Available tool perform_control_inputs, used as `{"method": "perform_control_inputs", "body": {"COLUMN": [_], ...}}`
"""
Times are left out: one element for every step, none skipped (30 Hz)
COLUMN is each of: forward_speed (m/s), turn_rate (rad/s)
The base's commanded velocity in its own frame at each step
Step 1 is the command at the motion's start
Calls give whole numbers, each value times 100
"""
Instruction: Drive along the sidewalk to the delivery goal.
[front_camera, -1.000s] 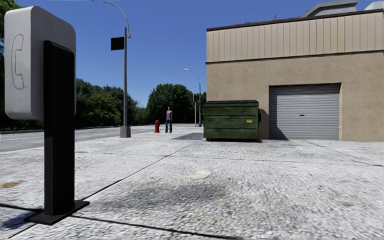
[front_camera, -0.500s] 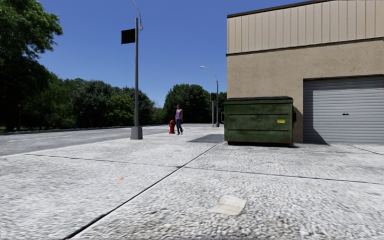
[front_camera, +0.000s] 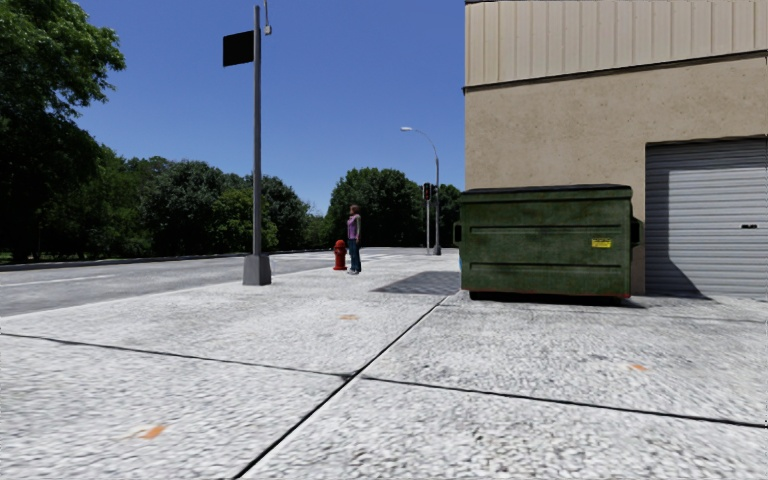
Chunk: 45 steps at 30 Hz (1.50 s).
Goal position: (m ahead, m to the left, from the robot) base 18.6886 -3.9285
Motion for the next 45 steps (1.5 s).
{"method": "perform_control_inputs", "body": {"forward_speed": [200, 200, 200, 200, 200, 200, 200, 200, 200, 200, 200, 200, 200, 200, 200, 200, 200, 200, 200, 200, 200, 200, 200, 200, 200, 200, 200, 200, 200, 200, 200, 200, 200, 200, 200, 200, 200, 200, 200, 200, 200, 200, 200, 200, 200], "turn_rate": [0, 0, 0, 0, 0, 0, 0, 0, 0, 0, 0, 0, 0, 0, 0, 0, 0, 0, 0, 0, 0, 0, 0, 0, 0, 0, 0, 0, 0, 0, 0, 0, 0, 0, 0, 0, 0, 0, 0, 0, 0, 0, 0, 0, 0]}}
